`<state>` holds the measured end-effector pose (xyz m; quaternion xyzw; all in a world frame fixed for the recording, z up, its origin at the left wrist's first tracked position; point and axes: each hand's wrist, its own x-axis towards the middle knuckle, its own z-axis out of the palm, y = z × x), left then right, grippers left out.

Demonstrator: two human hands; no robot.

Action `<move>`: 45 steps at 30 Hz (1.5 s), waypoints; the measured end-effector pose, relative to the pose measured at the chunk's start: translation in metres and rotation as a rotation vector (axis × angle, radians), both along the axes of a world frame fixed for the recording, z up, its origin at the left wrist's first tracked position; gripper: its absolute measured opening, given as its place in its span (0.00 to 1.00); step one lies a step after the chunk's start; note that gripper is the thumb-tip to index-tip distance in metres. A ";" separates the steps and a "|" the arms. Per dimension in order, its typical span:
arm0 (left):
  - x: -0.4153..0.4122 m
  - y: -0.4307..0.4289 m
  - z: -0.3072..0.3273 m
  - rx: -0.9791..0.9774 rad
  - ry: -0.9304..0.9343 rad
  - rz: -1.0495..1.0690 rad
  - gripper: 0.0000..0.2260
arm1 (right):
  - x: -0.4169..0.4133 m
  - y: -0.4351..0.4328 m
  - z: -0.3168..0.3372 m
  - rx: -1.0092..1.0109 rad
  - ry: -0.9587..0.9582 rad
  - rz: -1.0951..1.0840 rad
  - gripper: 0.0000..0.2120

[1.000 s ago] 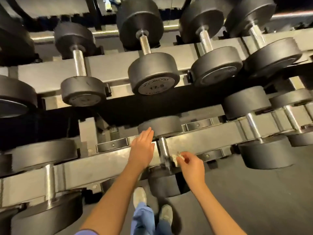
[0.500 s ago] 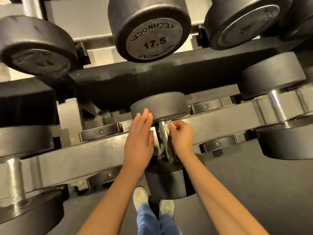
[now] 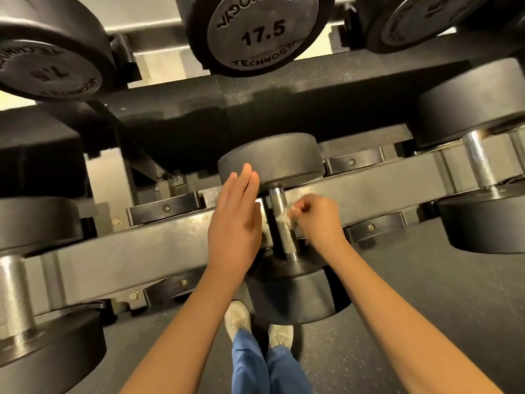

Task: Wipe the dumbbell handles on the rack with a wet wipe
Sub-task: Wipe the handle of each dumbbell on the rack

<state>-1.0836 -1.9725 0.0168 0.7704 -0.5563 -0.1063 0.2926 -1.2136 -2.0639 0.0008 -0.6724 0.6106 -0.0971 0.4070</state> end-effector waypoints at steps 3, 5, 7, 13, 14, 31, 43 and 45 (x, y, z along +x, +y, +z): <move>0.000 0.000 -0.003 -0.018 -0.012 0.001 0.22 | 0.010 -0.009 0.002 -0.077 -0.060 -0.034 0.07; 0.000 -0.001 -0.005 -0.028 -0.010 0.003 0.22 | -0.001 0.000 0.004 -0.019 -0.025 0.024 0.07; 0.000 -0.002 -0.006 -0.037 -0.014 0.010 0.22 | -0.015 0.011 0.009 0.097 0.122 0.174 0.05; -0.001 -0.001 -0.005 -0.034 -0.037 0.010 0.22 | -0.001 0.009 0.015 0.095 0.300 0.221 0.04; -0.001 -0.001 -0.006 -0.038 -0.036 0.011 0.22 | 0.002 0.007 0.012 0.053 0.217 0.144 0.04; -0.006 -0.003 0.000 -0.047 0.028 0.024 0.21 | -0.013 0.017 0.014 0.146 0.420 0.290 0.06; -0.033 0.021 -0.023 0.098 0.467 -0.133 0.09 | -0.018 0.029 0.013 -0.001 -0.142 -0.046 0.08; -0.035 0.018 -0.023 0.117 0.458 -0.116 0.10 | -0.018 0.031 0.012 0.002 -0.199 -0.035 0.11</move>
